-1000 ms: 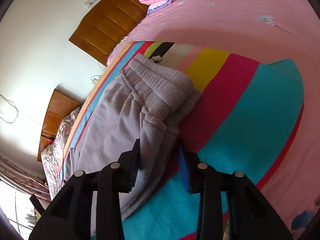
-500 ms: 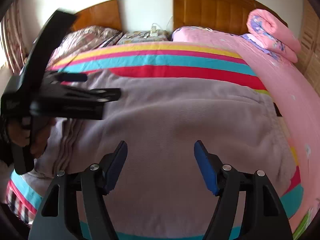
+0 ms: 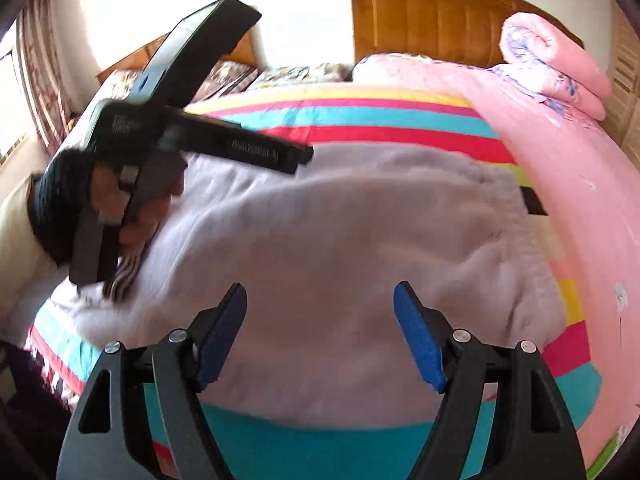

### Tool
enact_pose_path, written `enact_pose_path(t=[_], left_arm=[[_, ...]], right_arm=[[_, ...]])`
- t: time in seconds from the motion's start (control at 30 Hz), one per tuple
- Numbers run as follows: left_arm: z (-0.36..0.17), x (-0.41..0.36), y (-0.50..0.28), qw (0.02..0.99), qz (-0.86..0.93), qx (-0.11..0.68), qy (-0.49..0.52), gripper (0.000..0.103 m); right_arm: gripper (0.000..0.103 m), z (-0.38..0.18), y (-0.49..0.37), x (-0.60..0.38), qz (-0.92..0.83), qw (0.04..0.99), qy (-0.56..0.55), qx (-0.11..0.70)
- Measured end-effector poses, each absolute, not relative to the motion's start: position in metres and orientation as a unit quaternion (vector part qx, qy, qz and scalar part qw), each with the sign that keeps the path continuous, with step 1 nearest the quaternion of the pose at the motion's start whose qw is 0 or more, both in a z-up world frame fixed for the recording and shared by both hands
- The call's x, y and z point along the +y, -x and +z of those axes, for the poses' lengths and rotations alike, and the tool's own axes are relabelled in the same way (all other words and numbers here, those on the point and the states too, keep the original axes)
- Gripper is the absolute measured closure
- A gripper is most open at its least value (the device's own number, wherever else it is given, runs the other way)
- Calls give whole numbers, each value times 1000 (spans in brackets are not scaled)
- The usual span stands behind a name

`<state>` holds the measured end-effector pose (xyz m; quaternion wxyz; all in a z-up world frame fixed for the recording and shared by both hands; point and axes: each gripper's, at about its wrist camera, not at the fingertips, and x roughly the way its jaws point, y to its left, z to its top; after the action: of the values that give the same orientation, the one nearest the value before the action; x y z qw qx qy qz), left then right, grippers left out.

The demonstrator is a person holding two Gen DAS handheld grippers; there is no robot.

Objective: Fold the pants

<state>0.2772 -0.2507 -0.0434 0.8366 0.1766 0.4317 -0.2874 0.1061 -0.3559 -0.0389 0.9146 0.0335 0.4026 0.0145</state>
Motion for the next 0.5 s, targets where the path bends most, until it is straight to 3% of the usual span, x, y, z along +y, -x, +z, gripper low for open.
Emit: enact_pose_path(t=[0.17,0.27,0.5], left_arm=[[-73,-321,-283,827,-297,420,-227,1],[-80,-322,-299,821,-313,436,-192,1],[-65,-328,-299,818,-342,433,-165,2]], right_arm=[[22,-66,-132,-380,-35,891,1,453],[21,-71,-111,-377,-25,893,43,448],[21,-55,-96,-396,5,903,-5,430]])
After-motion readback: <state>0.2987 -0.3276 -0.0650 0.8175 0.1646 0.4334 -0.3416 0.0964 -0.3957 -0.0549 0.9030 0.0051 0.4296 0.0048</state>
